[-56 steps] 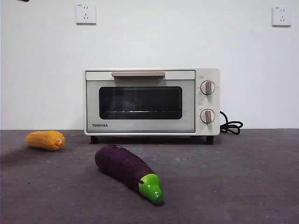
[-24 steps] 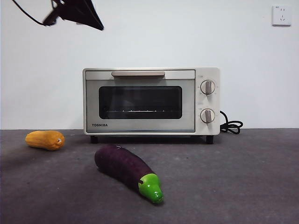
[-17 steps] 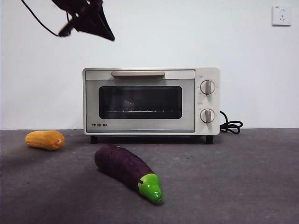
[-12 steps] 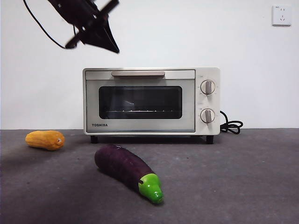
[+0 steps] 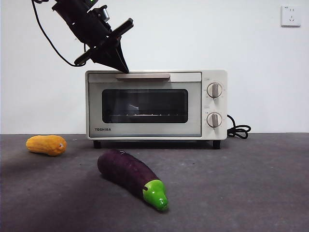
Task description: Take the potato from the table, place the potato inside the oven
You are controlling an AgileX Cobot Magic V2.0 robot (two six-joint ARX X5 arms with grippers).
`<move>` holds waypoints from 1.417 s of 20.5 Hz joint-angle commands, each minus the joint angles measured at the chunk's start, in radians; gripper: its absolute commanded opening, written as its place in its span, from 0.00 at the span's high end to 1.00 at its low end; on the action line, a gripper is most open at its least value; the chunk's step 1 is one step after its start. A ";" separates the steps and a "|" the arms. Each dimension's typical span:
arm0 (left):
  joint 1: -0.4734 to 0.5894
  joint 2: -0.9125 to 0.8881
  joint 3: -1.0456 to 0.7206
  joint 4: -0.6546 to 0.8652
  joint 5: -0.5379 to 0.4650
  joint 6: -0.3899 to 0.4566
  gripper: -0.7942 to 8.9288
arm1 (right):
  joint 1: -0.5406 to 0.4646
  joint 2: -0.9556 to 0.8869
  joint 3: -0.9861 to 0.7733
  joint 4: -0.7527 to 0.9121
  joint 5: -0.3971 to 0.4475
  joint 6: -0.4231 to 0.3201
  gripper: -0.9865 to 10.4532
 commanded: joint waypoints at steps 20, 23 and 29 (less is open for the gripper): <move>-0.069 0.043 0.006 -0.210 -0.148 0.213 0.92 | 0.000 0.018 0.005 -0.009 -0.004 -0.013 0.91; -0.088 0.043 0.006 -0.240 -0.188 0.225 0.92 | 0.000 0.017 0.005 -0.035 -0.004 -0.023 0.91; -0.125 0.043 0.006 -0.266 -0.270 0.228 0.92 | 0.000 0.005 0.005 -0.169 0.000 -0.117 0.92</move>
